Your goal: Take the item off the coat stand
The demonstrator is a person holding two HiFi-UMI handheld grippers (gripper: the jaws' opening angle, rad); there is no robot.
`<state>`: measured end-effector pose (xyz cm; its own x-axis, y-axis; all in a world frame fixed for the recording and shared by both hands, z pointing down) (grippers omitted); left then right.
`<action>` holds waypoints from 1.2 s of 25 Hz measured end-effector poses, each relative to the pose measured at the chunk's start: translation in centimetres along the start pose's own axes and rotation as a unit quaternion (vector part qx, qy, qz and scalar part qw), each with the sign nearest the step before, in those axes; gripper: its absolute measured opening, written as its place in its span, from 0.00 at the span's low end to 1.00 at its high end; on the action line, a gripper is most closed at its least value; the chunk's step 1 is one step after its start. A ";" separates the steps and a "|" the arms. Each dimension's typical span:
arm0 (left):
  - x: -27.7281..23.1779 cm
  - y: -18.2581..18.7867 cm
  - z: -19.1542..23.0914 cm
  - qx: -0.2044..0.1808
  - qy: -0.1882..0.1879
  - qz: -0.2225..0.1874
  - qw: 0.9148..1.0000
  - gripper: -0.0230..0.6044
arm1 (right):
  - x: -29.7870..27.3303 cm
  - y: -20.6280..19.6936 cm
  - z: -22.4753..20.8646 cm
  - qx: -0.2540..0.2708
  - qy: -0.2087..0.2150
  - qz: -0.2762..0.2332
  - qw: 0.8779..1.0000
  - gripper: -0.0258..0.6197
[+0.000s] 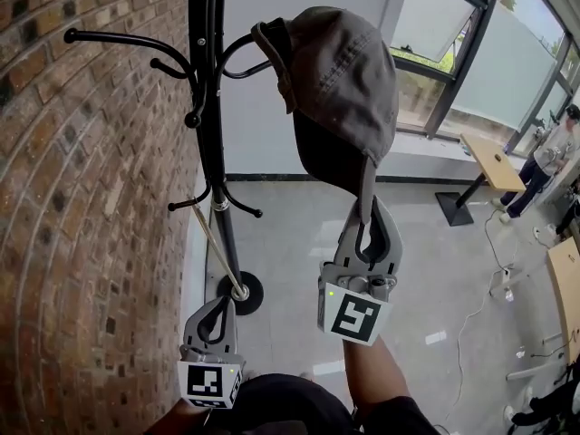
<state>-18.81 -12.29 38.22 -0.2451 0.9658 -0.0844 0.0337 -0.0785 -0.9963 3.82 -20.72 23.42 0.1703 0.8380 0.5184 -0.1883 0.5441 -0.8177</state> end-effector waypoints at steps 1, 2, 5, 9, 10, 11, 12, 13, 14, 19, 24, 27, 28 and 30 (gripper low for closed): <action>0.0 0.0 -0.1 0.002 -0.001 -0.001 1.000 0.08 | -0.2 0.6 -0.3 -0.010 0.003 -0.005 1.000 0.09; 0.0 0.0 -0.1 0.004 -0.001 -0.001 1.000 0.08 | -0.6 1.2 -0.7 -0.021 0.006 -0.010 1.000 0.09; 0.0 -0.2 -0.1 0.012 -0.001 0.000 1.000 0.08 | -2.0 2.5 -1.6 -0.055 0.013 -0.021 0.998 0.09; 0.1 -0.5 0.1 0.023 0.000 0.002 1.000 0.08 | -4.4 3.9 -3.1 -0.111 0.015 -0.029 0.993 0.09; 0.1 -0.5 0.1 0.025 0.000 0.001 1.000 0.08 | -4.9 4.2 -3.7 -0.125 0.011 -0.031 0.992 0.09; 0.1 -0.5 0.2 0.027 0.000 0.001 1.000 0.08 | -5.3 4.5 -4.2 -0.137 0.006 -0.033 0.990 0.09; 0.1 -0.5 0.2 0.029 0.000 0.002 1.000 0.08 | -5.5 4.7 -4.8 -0.146 0.001 -0.035 0.989 0.09; 0.1 -0.6 0.2 0.030 -0.001 0.003 1.000 0.08 | -5.5 4.8 -5.5 -0.153 -0.004 -0.036 0.987 0.09; 0.1 -0.6 0.1 0.031 -0.003 0.004 0.999 0.08 | -5.4 4.8 -6.2 -0.161 -0.011 -0.036 0.986 0.09; -0.6 -0.9 -1.3 0.025 -0.030 0.007 0.999 0.08 | -2.0 2.7 -10.0 -0.196 -0.043 -0.009 0.980 0.09; -1.5 -1.5 -4.5 0.015 -0.062 0.015 0.998 0.08 | 4.2 -1.1 -12.2 -0.195 -0.054 0.071 0.977 0.09; -1.8 -2.4 -6.7 0.006 -0.094 0.033 0.995 0.08 | 9.4 -3.5 -12.9 -0.193 -0.067 0.130 0.970 0.09; -1.8 -2.8 -7.4 0.002 -0.102 0.039 0.994 0.08 | 11.2 -4.4 -13.1 -0.199 -0.070 0.145 0.967 0.09; -1.9 -3.6 -8.8 -0.004 -0.114 0.049 0.992 0.08 | 14.7 -6.0 -13.2 -0.212 -0.079 0.179 0.957 0.09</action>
<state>-9.92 -11.69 42.03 -0.4537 0.8724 -0.1819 0.0758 -0.1656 -0.9833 20.27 -12.21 32.66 0.0134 0.9818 0.1894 0.2079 0.1825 -0.9610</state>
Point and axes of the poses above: the fingertips, and each gripper's own axes: x backward along the fingers, z to its left, y out of its top, the point moved 7 cm from there along x, backward along the fingers, and after that the axes turned 8 degrees about y, right-handed, at the moved point
